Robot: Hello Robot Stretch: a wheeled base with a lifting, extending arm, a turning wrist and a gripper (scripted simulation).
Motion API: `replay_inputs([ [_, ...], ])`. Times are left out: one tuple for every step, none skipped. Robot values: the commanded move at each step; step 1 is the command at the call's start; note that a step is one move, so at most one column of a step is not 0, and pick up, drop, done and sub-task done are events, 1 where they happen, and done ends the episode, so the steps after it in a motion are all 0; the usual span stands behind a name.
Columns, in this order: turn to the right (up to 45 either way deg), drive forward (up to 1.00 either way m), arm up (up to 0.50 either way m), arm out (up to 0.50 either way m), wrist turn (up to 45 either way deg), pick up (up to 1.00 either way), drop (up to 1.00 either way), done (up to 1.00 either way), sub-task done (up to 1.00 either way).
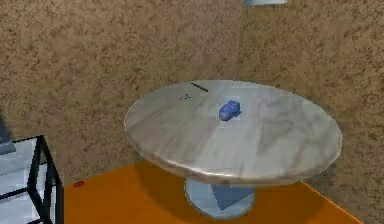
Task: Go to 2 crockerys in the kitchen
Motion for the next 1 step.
replay_inputs([
  [45.0, 0.0, 0.0, 0.0, 0.0, 0.0, 0.0, 0.0, 0.0],
])
